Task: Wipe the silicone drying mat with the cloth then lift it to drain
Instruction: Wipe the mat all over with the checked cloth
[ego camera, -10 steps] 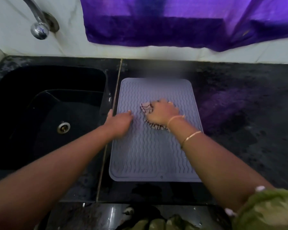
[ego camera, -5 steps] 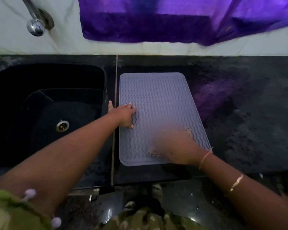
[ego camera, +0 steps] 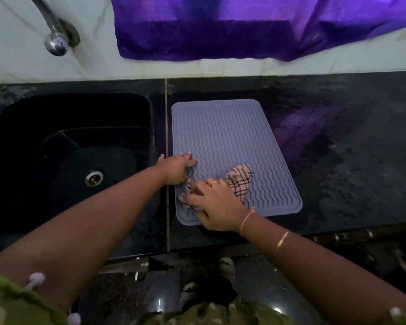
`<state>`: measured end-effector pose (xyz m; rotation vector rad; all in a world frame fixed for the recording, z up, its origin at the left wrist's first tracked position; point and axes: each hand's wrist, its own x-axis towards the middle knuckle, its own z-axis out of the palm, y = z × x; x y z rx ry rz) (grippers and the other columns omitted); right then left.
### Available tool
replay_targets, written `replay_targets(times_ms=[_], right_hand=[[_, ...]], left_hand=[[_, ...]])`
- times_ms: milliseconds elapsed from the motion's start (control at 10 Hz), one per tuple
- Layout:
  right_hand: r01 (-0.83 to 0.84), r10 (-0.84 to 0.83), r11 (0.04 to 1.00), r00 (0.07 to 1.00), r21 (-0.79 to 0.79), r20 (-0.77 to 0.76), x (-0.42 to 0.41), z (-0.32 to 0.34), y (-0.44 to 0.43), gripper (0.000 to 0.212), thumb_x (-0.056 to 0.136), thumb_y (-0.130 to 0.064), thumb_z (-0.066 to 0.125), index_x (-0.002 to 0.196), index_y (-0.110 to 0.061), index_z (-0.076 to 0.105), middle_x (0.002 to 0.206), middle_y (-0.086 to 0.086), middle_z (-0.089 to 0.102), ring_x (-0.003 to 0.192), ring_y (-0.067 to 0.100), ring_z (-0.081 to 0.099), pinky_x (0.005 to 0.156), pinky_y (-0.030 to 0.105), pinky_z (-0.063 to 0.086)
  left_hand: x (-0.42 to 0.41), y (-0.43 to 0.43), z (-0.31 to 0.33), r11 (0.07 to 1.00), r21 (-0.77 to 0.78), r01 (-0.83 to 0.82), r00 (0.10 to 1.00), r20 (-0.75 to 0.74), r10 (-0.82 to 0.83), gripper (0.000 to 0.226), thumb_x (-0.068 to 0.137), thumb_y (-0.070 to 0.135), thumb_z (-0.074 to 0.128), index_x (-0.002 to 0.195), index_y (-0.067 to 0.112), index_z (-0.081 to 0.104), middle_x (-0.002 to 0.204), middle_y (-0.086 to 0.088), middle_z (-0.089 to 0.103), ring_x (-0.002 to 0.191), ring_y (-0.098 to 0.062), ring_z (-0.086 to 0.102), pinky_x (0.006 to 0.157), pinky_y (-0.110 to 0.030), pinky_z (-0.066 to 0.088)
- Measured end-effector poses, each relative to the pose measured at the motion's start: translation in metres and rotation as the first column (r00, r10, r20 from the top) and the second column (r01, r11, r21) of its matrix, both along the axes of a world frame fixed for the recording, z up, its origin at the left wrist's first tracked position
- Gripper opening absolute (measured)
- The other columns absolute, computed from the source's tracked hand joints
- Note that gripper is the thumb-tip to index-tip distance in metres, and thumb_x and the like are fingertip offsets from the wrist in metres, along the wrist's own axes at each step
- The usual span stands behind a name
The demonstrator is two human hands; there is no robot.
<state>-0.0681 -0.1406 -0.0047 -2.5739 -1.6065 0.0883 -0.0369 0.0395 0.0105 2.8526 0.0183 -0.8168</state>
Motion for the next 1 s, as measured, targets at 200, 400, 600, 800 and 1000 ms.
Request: replay_targets(times_ms=[200,400,600,800,1000], right_hand=[[-0.22,0.239,0.962,0.965,-0.163,0.111,0.015,0.006,-0.052,0.054,0.075,-0.032,0.052,0.128,-0.036,0.044,0.12,0.005,0.056,0.101,0.027,0.051,0.083,0.046,0.041],[0.373,-0.321,0.908,0.913,0.193,-0.251,0.059,0.023,-0.082,0.022,0.081,-0.014,0.055,0.103,-0.017,0.058,0.099,0.006,0.061,0.089,0.028,0.059,0.072,0.041,0.05],[0.814,-0.218,0.413,0.524,0.409,-0.823,0.075,0.081,-0.032,0.028,0.085,0.004,0.043,0.095,-0.02,0.052,0.096,0.006,0.066,0.088,0.023,0.065,0.076,0.039,0.054],[0.97,0.385,0.189,0.074,0.156,-0.92,0.066,0.08,-0.008,0.04,0.074,0.014,0.024,0.097,-0.005,0.051,0.098,0.021,0.061,0.087,0.037,0.061,0.081,0.051,0.05],[0.929,-0.543,0.148,0.363,0.339,-0.758,0.065,0.034,-0.034,0.038,0.079,0.01,0.042,0.111,-0.008,0.054,0.114,0.007,0.048,0.108,0.022,0.05,0.087,0.03,0.043]], left_hand=[[-0.001,0.002,0.002,0.999,0.032,0.04,0.999,-0.026,-0.039,0.068,0.096,0.032,0.05,0.152,0.027,0.012,0.161,0.005,-0.006,0.148,-0.016,-0.002,0.115,-0.06,-0.003],[-0.003,0.001,0.003,0.999,0.021,0.03,0.999,-0.026,-0.03,0.068,0.096,0.032,0.051,0.152,0.027,0.012,0.161,0.006,-0.005,0.148,-0.016,-0.002,0.115,-0.06,-0.003],[-0.004,0.0,0.006,1.0,0.017,0.019,0.999,-0.026,-0.019,0.068,0.096,0.032,0.052,0.152,0.028,0.013,0.161,0.007,-0.004,0.148,-0.015,-0.001,0.115,-0.06,-0.004],[-0.005,0.004,0.004,1.0,-0.018,0.009,1.0,0.029,-0.008,0.067,0.094,0.034,0.054,0.151,0.029,0.02,0.161,0.005,0.002,0.148,-0.016,0.005,0.115,-0.061,-0.001],[-0.005,0.005,0.001,1.0,-0.021,-0.001,0.999,0.04,0.002,0.069,0.093,0.033,0.056,0.151,0.03,0.018,0.161,0.008,0.003,0.148,-0.014,0.006,0.115,-0.059,-0.004]])
